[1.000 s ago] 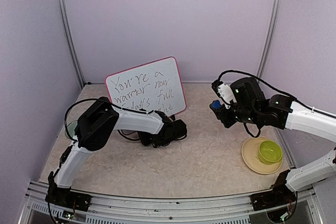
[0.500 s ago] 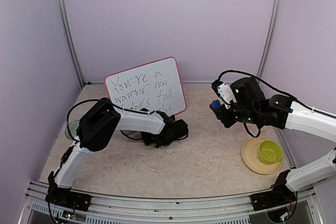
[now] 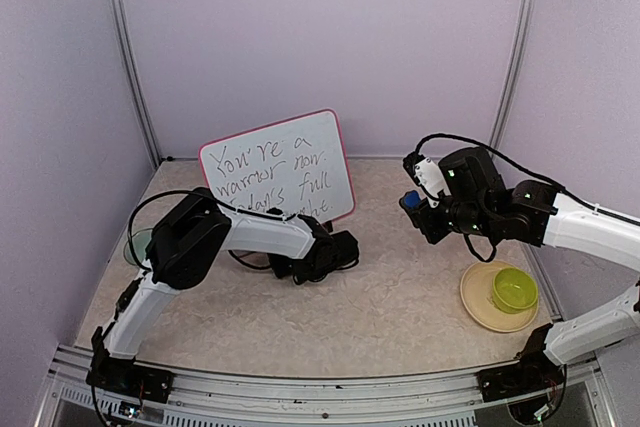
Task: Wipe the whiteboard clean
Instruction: Move the whiteboard to the center of the board.
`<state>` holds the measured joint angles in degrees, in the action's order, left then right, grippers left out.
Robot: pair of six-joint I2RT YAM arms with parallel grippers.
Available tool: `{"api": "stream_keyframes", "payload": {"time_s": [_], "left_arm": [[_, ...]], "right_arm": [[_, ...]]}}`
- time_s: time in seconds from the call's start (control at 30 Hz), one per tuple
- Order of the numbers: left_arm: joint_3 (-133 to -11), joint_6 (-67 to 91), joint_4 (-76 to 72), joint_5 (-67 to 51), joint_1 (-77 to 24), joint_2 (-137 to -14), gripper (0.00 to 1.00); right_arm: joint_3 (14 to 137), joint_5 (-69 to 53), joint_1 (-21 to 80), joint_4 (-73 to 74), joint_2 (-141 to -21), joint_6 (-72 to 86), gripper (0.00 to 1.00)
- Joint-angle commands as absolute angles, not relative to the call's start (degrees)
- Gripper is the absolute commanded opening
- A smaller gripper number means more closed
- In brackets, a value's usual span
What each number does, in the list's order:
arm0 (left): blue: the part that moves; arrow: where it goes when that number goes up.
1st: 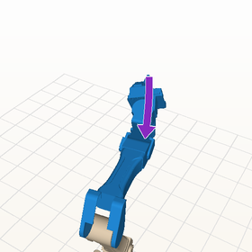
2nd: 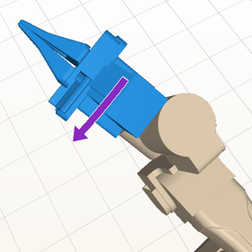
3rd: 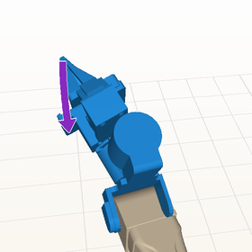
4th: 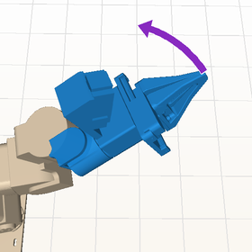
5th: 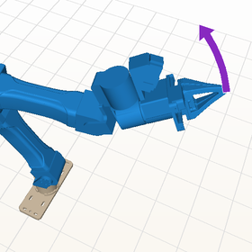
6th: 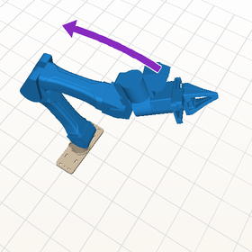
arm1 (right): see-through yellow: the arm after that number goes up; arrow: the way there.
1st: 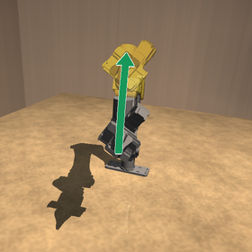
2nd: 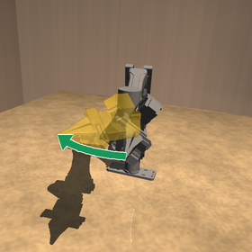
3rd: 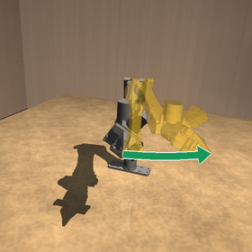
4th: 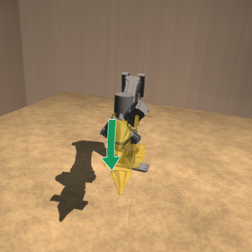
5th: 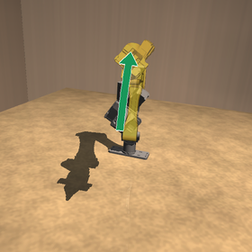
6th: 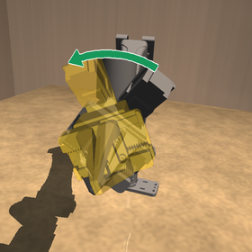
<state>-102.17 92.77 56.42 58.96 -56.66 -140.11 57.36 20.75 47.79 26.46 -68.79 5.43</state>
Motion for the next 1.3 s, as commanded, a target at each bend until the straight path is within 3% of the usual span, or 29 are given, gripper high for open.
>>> {"api": "stream_keyframes", "payload": {"time_s": [0.0, 0.47, 1.27], "left_arm": [[-100.4, 93.2, 59.2, 60.4, -58.1, -138.4, 0.05], [-93.9, 95.0, 58.9, 55.3, -64.5, -133.2, 0.02], [-92.7, 103.9, 61.7, 44.0, -75.9, -133.5, 0.02]], "right_arm": [[57.7, 20.7, 47.2, 25.8, -68.1, 5.4, 0.33], [58.0, 20.8, 47.2, 26.1, -68.0, 5.8, 0.33], [58.2, 19.0, 47.3, 26.7, -66.8, 7.8, 0.33]]}}
